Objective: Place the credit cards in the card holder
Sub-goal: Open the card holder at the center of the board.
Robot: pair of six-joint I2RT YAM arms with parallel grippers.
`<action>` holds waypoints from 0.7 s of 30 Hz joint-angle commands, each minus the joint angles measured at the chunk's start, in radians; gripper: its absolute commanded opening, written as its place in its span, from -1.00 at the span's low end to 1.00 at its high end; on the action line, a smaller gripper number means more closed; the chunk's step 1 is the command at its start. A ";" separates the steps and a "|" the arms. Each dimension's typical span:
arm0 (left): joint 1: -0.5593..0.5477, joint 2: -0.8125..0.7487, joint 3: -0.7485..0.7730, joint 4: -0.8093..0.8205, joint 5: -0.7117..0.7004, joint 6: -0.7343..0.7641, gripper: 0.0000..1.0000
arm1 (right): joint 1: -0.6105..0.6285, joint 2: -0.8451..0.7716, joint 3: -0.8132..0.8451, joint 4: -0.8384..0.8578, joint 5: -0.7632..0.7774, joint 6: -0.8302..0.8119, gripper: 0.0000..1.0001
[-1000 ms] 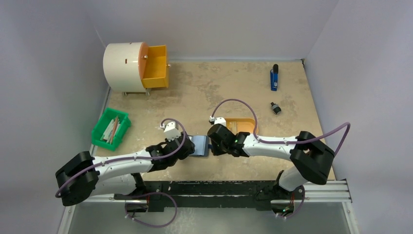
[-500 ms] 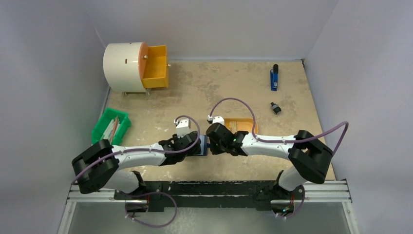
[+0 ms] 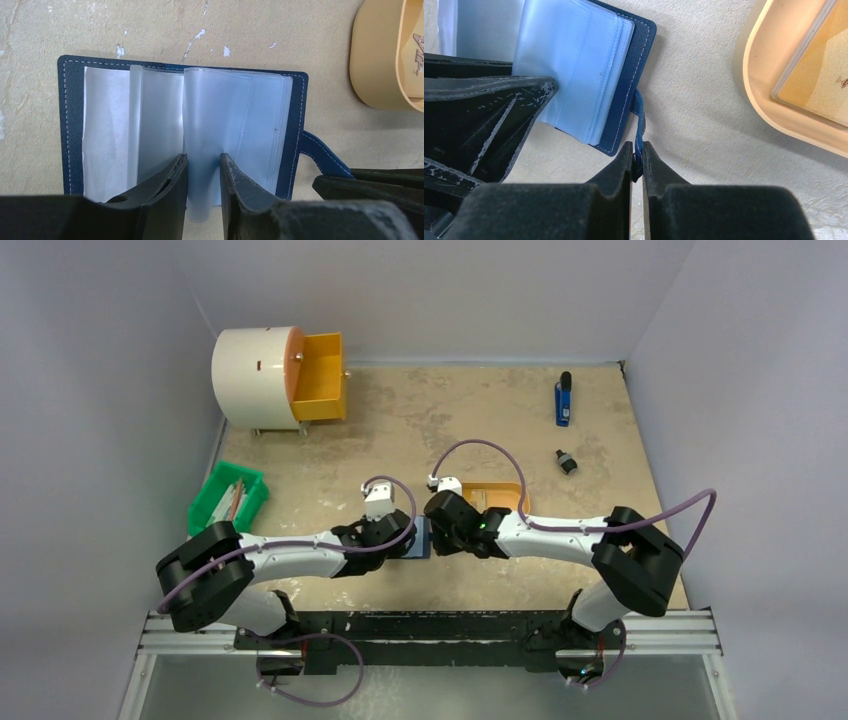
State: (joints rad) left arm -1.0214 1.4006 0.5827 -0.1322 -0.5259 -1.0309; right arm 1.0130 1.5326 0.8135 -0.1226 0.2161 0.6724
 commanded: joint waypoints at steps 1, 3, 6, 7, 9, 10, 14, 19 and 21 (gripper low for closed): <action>0.000 -0.026 -0.002 -0.019 -0.032 -0.023 -0.47 | -0.007 -0.010 0.017 0.009 -0.002 -0.008 -1.00; 0.000 -0.045 -0.013 -0.019 -0.040 -0.038 -0.49 | -0.007 -0.017 0.017 0.009 -0.008 -0.008 -1.00; 0.000 -0.066 -0.030 -0.011 -0.045 -0.064 -0.52 | -0.007 -0.050 0.013 0.003 -0.023 0.005 -1.00; 0.000 -0.068 -0.033 -0.012 -0.045 -0.069 -0.53 | -0.007 -0.071 0.009 0.002 -0.029 0.013 -0.83; 0.000 -0.068 -0.036 -0.013 -0.046 -0.078 -0.54 | -0.007 -0.129 -0.004 0.018 -0.025 0.032 -0.48; 0.000 -0.067 -0.037 -0.013 -0.046 -0.081 -0.55 | -0.007 -0.159 -0.008 0.029 -0.015 0.031 -0.36; 0.000 -0.068 -0.043 -0.008 -0.045 -0.093 -0.58 | -0.005 -0.261 -0.016 0.073 -0.071 0.011 -0.29; 0.000 -0.075 -0.048 -0.003 -0.046 -0.114 -0.61 | -0.005 -0.248 0.000 0.165 -0.187 0.036 -0.45; 0.000 -0.078 -0.055 0.002 -0.046 -0.127 -0.62 | -0.007 -0.198 0.010 0.168 -0.248 0.086 -0.53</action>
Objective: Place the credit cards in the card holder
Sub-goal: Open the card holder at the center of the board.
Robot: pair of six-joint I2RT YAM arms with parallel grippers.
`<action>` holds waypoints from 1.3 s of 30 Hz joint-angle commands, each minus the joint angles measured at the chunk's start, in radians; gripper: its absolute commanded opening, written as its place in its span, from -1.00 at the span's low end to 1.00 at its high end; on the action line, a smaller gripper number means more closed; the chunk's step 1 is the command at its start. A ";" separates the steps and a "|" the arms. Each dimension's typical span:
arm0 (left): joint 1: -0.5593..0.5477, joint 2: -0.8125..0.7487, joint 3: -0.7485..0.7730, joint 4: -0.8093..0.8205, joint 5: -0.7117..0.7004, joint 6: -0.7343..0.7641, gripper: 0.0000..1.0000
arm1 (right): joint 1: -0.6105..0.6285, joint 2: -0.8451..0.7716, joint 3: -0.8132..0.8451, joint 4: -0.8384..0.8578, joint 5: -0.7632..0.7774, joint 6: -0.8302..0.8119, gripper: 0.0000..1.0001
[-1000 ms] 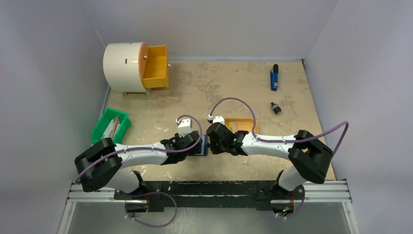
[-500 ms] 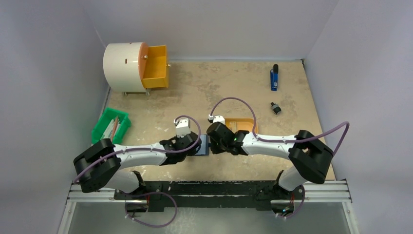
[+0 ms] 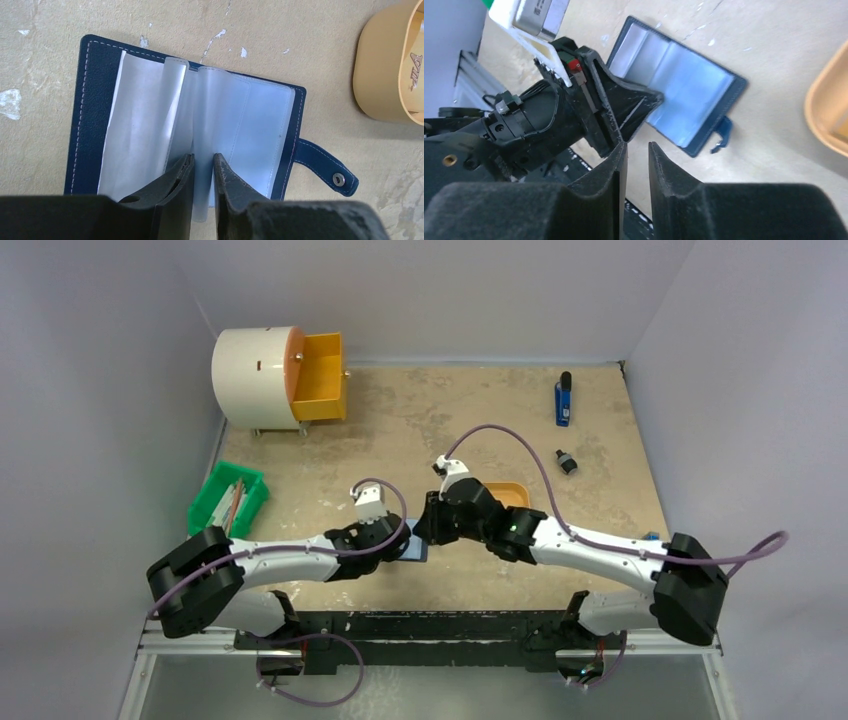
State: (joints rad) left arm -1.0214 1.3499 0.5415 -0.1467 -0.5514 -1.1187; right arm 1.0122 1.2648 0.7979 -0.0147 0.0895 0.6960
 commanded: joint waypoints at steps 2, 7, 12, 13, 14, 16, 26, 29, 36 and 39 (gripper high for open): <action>0.000 -0.030 -0.021 0.023 -0.019 -0.053 -0.63 | -0.006 0.122 0.037 0.083 -0.133 0.086 -0.60; 0.000 -0.050 -0.035 0.017 -0.026 -0.072 -0.65 | -0.019 0.256 0.077 0.096 -0.132 0.121 -0.69; 0.000 -0.089 -0.047 0.000 -0.039 -0.080 -0.65 | -0.051 0.342 0.084 0.122 -0.137 0.139 -0.71; 0.000 -0.097 -0.050 -0.002 -0.041 -0.082 -0.63 | -0.055 0.359 0.090 0.126 -0.142 0.136 -0.71; 0.000 -0.103 -0.051 -0.004 -0.042 -0.082 -0.62 | -0.059 0.376 0.094 0.128 -0.145 0.133 -0.71; 0.000 -0.112 -0.052 -0.011 -0.044 -0.082 -0.56 | -0.063 0.409 0.103 0.132 -0.151 0.131 -0.71; 0.000 -0.144 -0.025 -0.076 -0.074 -0.050 -0.34 | -0.069 0.474 0.120 0.127 -0.161 0.136 -0.73; 0.000 -0.159 -0.011 -0.101 -0.082 -0.041 -0.32 | -0.069 0.472 0.123 0.127 -0.164 0.136 -0.72; 0.000 -0.260 0.002 -0.135 -0.081 -0.019 -0.03 | -0.069 0.466 0.133 0.130 -0.177 0.129 -0.69; 0.000 -0.272 0.005 -0.140 -0.073 -0.009 0.01 | -0.069 0.466 0.140 0.133 -0.184 0.128 -0.66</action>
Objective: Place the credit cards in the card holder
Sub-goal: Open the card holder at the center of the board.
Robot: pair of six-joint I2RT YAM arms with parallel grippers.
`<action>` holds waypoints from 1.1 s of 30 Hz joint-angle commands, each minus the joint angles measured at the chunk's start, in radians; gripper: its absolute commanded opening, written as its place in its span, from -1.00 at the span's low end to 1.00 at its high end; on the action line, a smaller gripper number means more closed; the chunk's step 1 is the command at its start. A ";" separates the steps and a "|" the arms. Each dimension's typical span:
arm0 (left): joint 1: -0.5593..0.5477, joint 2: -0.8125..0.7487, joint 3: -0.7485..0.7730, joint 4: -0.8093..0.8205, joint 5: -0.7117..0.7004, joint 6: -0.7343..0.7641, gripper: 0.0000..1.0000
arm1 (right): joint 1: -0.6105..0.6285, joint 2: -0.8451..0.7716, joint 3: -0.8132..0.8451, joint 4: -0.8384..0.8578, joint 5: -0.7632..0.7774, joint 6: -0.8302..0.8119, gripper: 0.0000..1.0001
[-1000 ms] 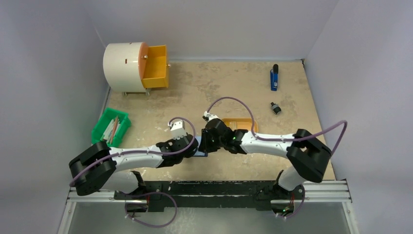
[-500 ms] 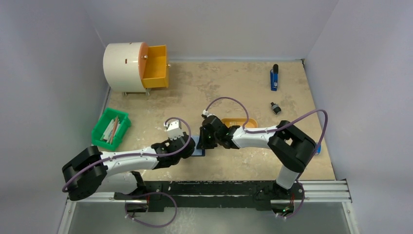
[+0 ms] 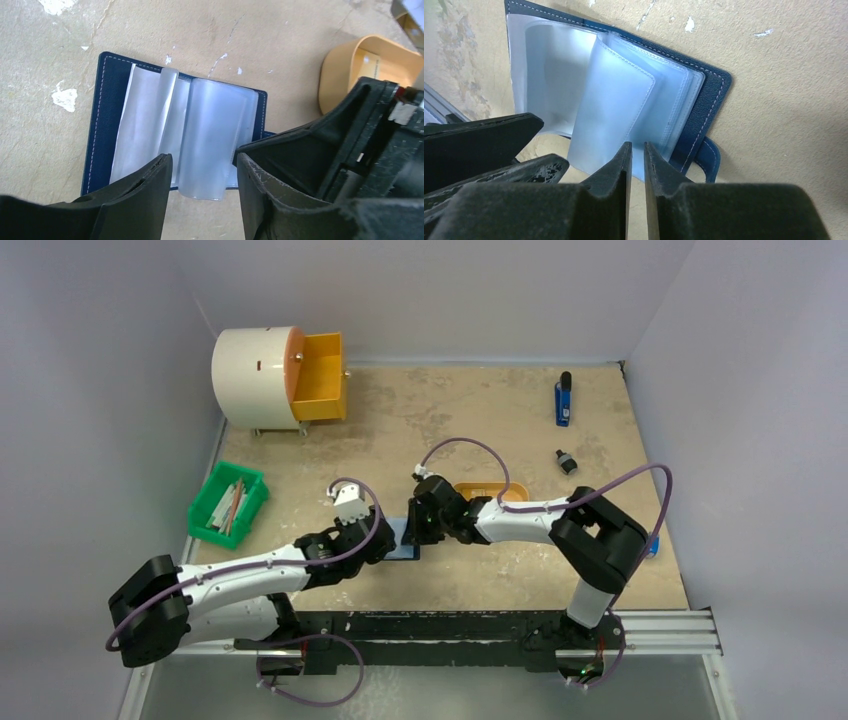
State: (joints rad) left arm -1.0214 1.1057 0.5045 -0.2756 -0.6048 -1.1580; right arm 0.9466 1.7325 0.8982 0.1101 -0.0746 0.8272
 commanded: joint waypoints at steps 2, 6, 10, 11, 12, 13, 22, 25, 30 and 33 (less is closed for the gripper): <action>0.000 -0.027 0.044 -0.017 -0.017 0.032 0.01 | -0.003 -0.006 0.047 0.008 -0.020 -0.006 -0.63; 0.000 -0.038 0.045 -0.026 -0.016 0.028 0.02 | -0.003 -0.014 0.067 0.009 -0.011 -0.026 -0.57; 0.000 -0.057 0.052 -0.042 -0.027 0.029 0.03 | -0.003 -0.011 0.100 0.014 0.000 -0.041 -0.52; 0.000 -0.061 0.054 -0.047 -0.029 0.029 0.03 | -0.003 -0.005 0.108 0.011 -0.004 -0.043 -0.52; 0.000 -0.065 0.056 -0.051 -0.031 0.029 0.03 | -0.003 -0.001 0.115 0.008 -0.007 -0.045 -0.51; 0.000 -0.070 0.057 -0.057 -0.033 0.029 0.03 | -0.003 0.004 0.122 0.008 -0.011 -0.047 -0.51; 0.000 -0.147 0.073 -0.131 -0.068 0.013 0.03 | -0.002 0.094 0.218 0.011 -0.069 -0.065 -0.48; 0.000 -0.186 0.088 -0.168 -0.084 0.007 0.02 | 0.000 0.143 0.267 0.001 -0.093 -0.071 -0.48; 0.000 -0.241 0.101 -0.201 -0.099 0.010 0.00 | 0.006 0.202 0.323 -0.018 -0.111 -0.077 -0.48; 0.000 -0.253 0.090 -0.155 -0.078 0.030 -0.05 | 0.006 0.229 0.345 -0.037 -0.114 -0.079 -0.47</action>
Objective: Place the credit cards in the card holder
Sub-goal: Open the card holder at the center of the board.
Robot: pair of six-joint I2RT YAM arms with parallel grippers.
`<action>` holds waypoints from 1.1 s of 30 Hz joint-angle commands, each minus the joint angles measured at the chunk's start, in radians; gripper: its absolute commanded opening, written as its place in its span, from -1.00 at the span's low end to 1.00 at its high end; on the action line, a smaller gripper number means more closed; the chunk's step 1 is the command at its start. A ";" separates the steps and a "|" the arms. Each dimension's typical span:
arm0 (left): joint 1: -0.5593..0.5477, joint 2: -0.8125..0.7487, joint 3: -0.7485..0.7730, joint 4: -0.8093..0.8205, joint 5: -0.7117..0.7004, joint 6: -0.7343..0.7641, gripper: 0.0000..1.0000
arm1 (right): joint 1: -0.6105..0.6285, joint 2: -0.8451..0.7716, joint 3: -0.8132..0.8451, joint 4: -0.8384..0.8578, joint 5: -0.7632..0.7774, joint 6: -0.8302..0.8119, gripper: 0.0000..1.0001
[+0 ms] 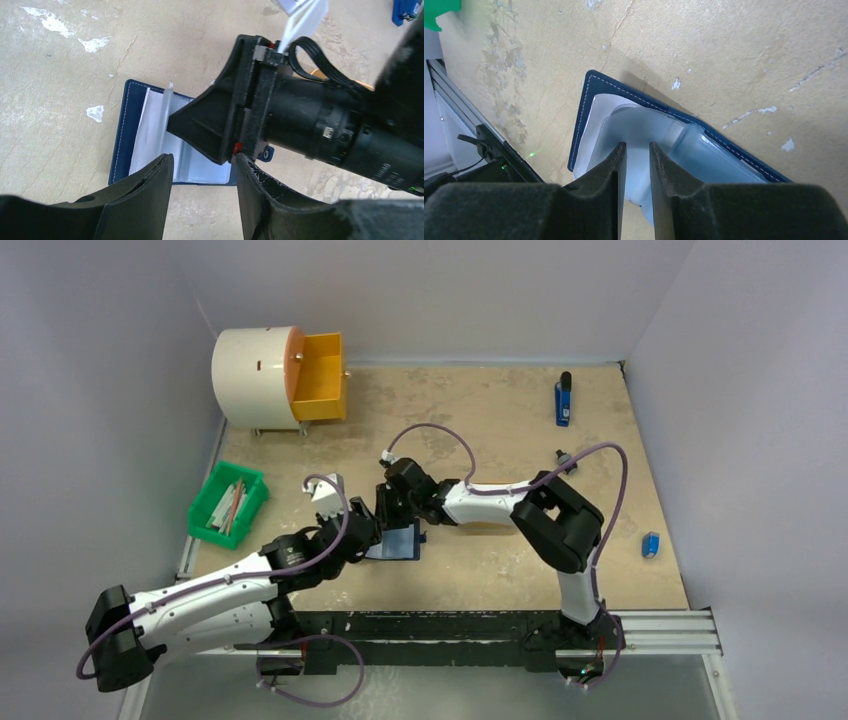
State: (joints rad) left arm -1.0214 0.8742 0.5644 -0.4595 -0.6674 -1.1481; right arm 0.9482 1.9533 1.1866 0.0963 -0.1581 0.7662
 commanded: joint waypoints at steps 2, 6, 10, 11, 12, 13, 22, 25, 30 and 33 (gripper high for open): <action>0.000 -0.015 0.010 0.090 0.020 0.034 -0.10 | 0.004 0.020 0.064 -0.036 -0.031 -0.016 -0.47; -0.001 0.034 -0.027 0.180 0.045 0.033 -0.31 | 0.004 0.042 0.078 -0.059 -0.027 -0.015 -0.46; 0.000 0.092 -0.055 0.222 0.059 0.019 -0.55 | 0.004 0.061 0.090 -0.093 -0.041 -0.006 -0.46; 0.000 0.103 -0.067 0.229 0.061 0.014 -0.61 | 0.004 0.063 0.090 -0.095 -0.045 -0.001 -0.46; 0.000 0.110 -0.078 0.236 0.062 0.010 -0.65 | 0.004 0.064 0.090 -0.095 -0.048 0.004 -0.46; 0.000 0.117 -0.090 0.243 0.062 0.004 -0.70 | 0.004 0.066 0.091 -0.095 -0.050 0.007 -0.46; 0.001 0.141 -0.188 0.251 0.031 -0.063 -0.96 | 0.004 0.050 0.070 -0.083 -0.046 0.027 -0.44; 0.001 0.130 -0.206 0.248 0.025 -0.083 -1.00 | 0.004 0.032 0.049 -0.068 -0.046 0.037 -0.42; 0.000 0.040 -0.223 0.205 0.010 -0.120 -1.00 | 0.004 0.022 0.037 -0.056 -0.047 0.038 -0.42; 0.000 -0.072 -0.230 0.167 0.001 -0.143 -1.00 | 0.004 0.024 0.035 -0.052 -0.049 0.035 -0.45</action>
State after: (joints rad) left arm -1.0279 0.8795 0.3828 -0.0971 -0.6594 -1.2549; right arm 0.9279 2.0090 1.2373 0.0608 -0.1757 0.7856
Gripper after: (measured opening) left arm 0.143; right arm 0.287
